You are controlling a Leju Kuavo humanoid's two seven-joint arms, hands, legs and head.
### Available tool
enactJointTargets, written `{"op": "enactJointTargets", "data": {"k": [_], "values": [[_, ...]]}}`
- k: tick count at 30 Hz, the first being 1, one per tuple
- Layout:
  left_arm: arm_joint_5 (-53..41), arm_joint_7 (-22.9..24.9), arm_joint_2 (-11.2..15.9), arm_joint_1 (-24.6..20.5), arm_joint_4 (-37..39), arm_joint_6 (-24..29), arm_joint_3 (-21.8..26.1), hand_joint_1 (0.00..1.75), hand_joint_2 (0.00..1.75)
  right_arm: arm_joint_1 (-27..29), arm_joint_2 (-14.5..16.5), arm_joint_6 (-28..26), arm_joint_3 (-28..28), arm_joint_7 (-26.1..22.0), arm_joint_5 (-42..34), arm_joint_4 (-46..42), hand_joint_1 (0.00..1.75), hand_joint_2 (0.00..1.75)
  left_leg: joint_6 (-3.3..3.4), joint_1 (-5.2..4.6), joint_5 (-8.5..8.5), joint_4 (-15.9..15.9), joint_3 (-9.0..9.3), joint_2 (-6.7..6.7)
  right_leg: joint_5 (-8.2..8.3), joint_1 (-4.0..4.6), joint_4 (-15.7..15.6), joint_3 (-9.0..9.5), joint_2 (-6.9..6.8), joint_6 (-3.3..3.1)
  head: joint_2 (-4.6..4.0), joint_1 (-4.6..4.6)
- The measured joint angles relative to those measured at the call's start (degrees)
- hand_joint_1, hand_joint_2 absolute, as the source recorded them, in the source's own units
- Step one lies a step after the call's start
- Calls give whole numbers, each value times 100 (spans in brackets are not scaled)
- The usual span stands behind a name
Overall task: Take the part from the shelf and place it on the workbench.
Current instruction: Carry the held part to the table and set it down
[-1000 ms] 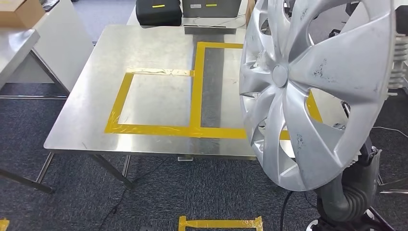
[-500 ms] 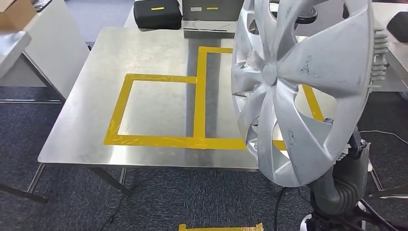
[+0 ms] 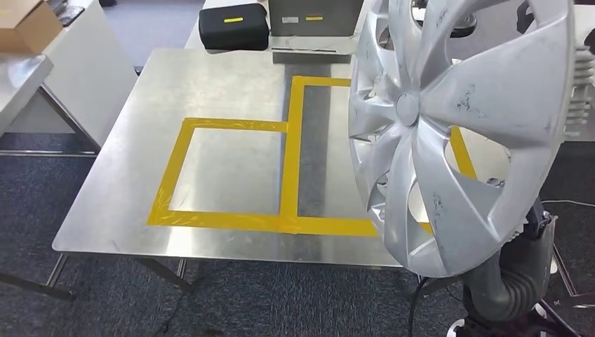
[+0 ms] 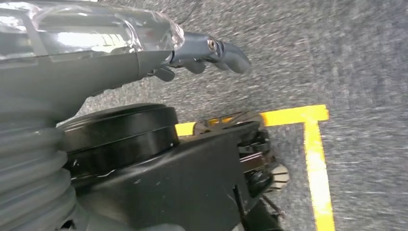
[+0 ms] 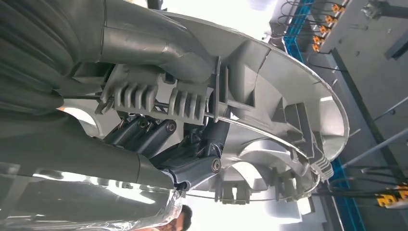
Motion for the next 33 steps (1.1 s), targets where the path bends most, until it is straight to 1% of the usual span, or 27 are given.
{"op": "enactJointTargets", "data": {"k": [1, 2, 3, 4, 5, 6, 7, 8, 9, 10, 12, 13, 14, 16, 20, 22, 24, 26, 33], "values": [[1, -9, 3, -8, 0, -2, 1, 0, 175, -8, 2, 1, 1, 9, 0, 2, 175, 175, -20, 7, -139, 252, -138, -8, -2, -6, -19, 39, -11, -20, 0, -24], [4, -23, 7, -11, 0, -6, 1, 0, 175, -16, 5, -3, 1, 30, -2, 7, 175, 175, -50, 13, -292, 570, -331, -17, -12, -8, -22, 60, -16, -38, 0, -49], [11, -36, 10, -9, 0, -14, 1, 0, 175, -19, 9, -9, 1, 59, -5, 14, 175, 175, -86, 21, -404, 868, -541, -21, -27, -10, -20, 71, -19, -49, 0, -66], [19, -46, 13, -5, 0, -26, 0, 0, 175, -20, 13, -16, 1, 94, -10, 23, 175, 175, -125, 33, -424, 1055, -711, -23, -45, -14, -16, 84, -19, -51, 0, -82], [26, -49, 16, -2, 0, -38, -1, 0, 175, -21, 16, -23, 2, 124, -15, 33, 175, 175, -163, 48, -320, 1067, -801, -21, -72, -21, -10, 103, -14, -47, 0, -93], [31, -46, 18, 0, 0, -51, -1, 0, 175, -21, 18, -27, 2, 141, -19, 42, 175, 175, -196, 68, -93, 885, -792, -14, -105, -32, -2, 131, -10, -36, 0, -106], [32, -44, 19, 0, 0, -61, -1, 0, 175, -22, 19, -29, 3, 150, -22, 48, 175, 175, -227, 93, 200, 554, -704, -4, -146, -44, 12, 168, -6, -17, 0, -122], [33, -40, 18, 1, 0, -71, 0, 0, 175, -24, 20, -32, 3, 151, -27, 51, 175, 175, -253, 104, 414, 249, -593, 7, -188, -48, 25, 193, -4, 7, 0, -140], [34, -36, 17, 2, 0, -82, 1, 0, 175, -34, 22, -37, 2, 151, -35, 53, 175, 175, -250, 110, 532, -22, -482, 16, -230, -46, 48, 207, 1, 38, 0, -164], [34, -29, 15, 2, 0, -91, 1, 0, 175, -45, 23, -47, 0, 151, -47, 55, 175, 175, -189, 105, 560, -183, -413, 21, -258, -40, 66, 208, 5, 70, 0, -183], [35, -8, 13, 7, 0, -108, 1, 0, 175, -62, 22, -78, -7, 169, -76, 69, 175, 175, -73, 84, 479, -275, -361, 17, -282, -32, 77, 199, 10, 109, 0, -194], [33, 1, 12, 11, 0, -112, 1, 0, 175, -65, 17, -102, -15, 201, -91, 82, 175, 175, -35, 75, 468, -275, -362, 11, -281, -35, 65, 205, 8, 113, 0, -188], [28, 6, 10, 14, 0, -116, 0, 0, 175, -74, 3, -133, -31, 272, -100, 101, 175, 175, -41, 70, 454, -276, -359, 7, -282, -39, 51, 215, 5, 113, 0, -183], [-1, 1, 9, 8, 0, -138, -1, 0, 175, -151, -69, -215, -98, 580, -60, 168, 175, 175, -25, 62, 447, -277, -356, 7, -279, -44, 26, 233, 4, 119, 0, -182], [-69, -49, 6, -6, 0, -193, -2, 0, 175, -551, -386, -306, -268, 1655, 407, 493, 175, 175, 2, 55, 441, -277, -354, 22, -262, -52, -11, 245, 10, 167, 0, -180], [-92, -75, 6, -8, 0, -210, -3, 0, 175, -767, -567, -297, -325, 2036, 599, 696, 175, 175, 20, 47, 448, -277, -357, 22, -255, -61, -19, 245, 10, 191, 0, -179], [-102, -86, 7, -7, 0, -218, -3, 0, 175, -914, -700, -280, -368, 2168, 659, 855, 175, 175, 30, 39, 453, -276, -359, 17, -250, -69, -22, 246, 9, 206, 0, -177], [-105, -88, 7, -7, 0, -220, -3, 0, 175, -1001, -788, -273, -408, 2194, 693, 968, 175, 175, 33, 30, 455, -276, -358, 15, -247, -75, -22, 247, 9, 215, 0, -181], [-107, -89, 7, -7, 0, -220, -4, 0, 175, -1069, -946, -281, -455, 2195, 725, 1175, 175, 175, 33, 23, 455, -277, -357, 13, -250, -78, -22, 247, 9, 223, 0, -191]]}}
